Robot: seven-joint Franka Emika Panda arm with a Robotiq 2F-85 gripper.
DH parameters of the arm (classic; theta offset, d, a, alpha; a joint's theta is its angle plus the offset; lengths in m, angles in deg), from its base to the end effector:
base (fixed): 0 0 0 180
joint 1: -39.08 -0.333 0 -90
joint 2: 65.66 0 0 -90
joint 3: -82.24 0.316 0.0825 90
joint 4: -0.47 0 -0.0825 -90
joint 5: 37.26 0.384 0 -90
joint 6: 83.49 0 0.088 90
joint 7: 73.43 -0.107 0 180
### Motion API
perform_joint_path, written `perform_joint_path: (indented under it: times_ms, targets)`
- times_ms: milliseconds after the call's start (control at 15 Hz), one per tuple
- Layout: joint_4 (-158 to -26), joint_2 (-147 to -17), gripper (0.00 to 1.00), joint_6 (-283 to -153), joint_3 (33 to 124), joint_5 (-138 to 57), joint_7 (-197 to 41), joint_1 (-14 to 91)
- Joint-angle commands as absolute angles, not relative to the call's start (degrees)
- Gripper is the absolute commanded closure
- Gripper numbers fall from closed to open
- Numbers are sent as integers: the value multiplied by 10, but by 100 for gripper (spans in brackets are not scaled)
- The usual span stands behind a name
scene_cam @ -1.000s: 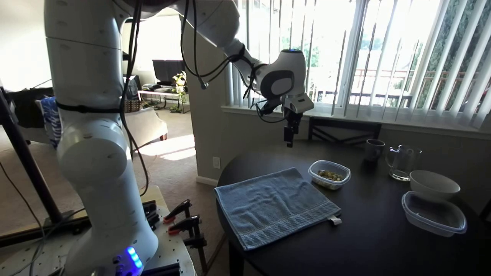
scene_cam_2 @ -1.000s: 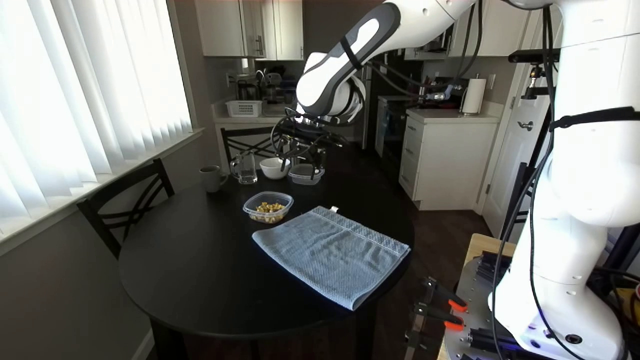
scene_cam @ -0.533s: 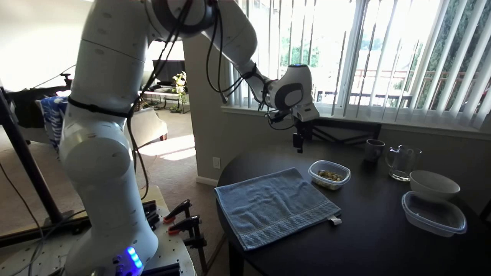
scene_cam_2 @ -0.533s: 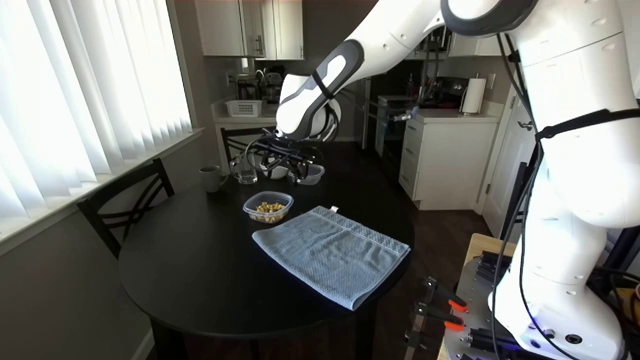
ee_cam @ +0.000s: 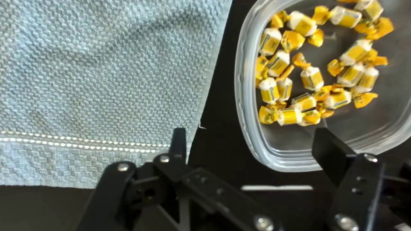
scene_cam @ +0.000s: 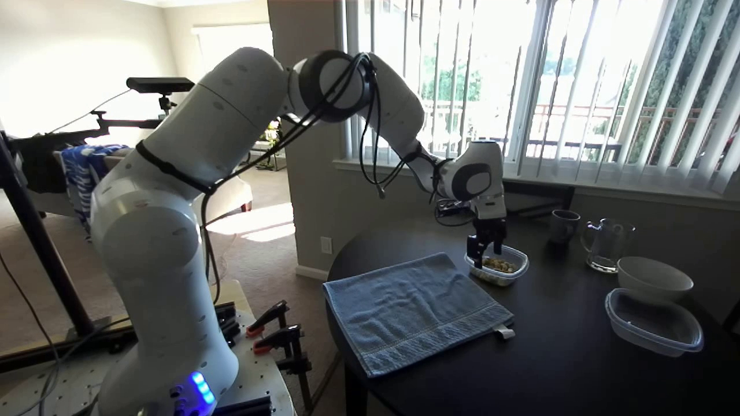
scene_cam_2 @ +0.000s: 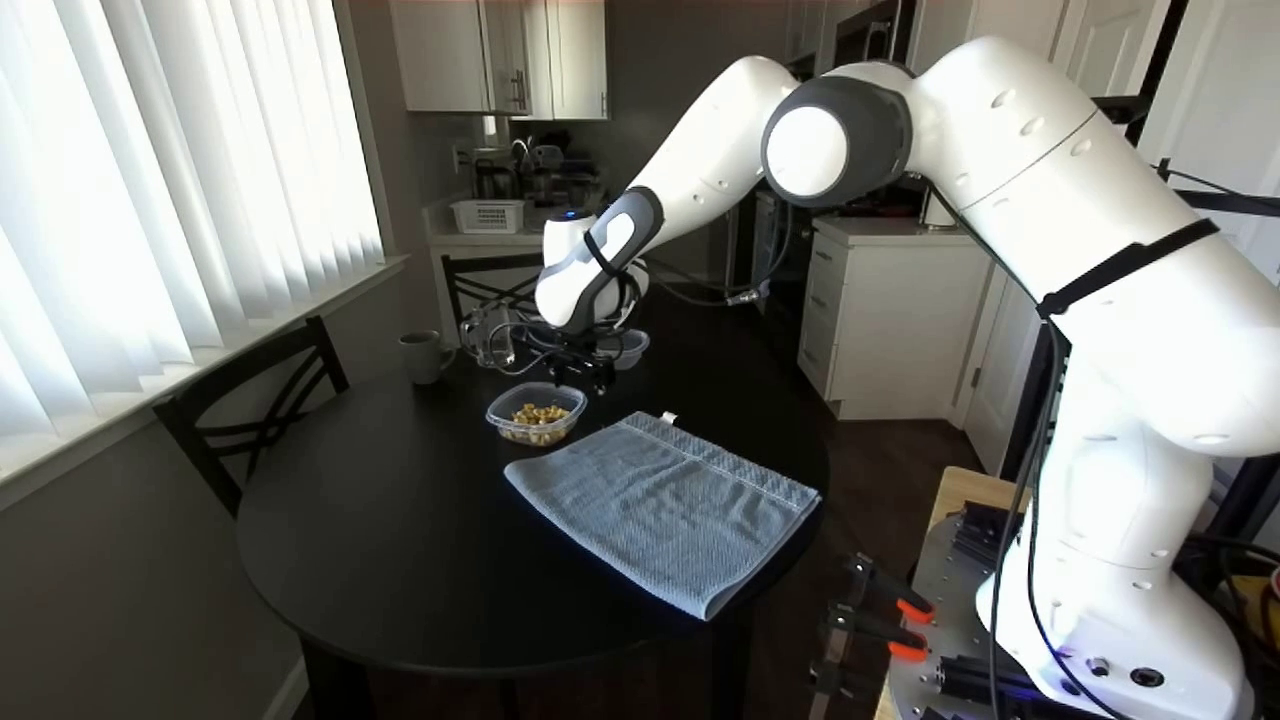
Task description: Pour out the sweets from the bowl
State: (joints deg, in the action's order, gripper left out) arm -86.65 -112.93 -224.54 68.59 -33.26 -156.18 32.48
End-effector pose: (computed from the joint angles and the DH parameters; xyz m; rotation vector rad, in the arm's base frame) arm 0.7201 -0.0593 0.1935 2.2466 -2.1618 0.2883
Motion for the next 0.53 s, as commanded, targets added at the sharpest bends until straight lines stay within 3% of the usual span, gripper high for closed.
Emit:
perform_joint_path:
  times_ms: [0, 267, 333, 467]
  targets:
    - [-781, -1189, 0, -2178, 691, -330, -1608, 342]
    - [-726, -1228, 0, -2130, 700, -330, -1629, 353]
    - [-715, -1235, 25, -2121, 703, -331, -1630, 355]
    - [-692, -1249, 33, -2106, 705, -333, -1633, 359]
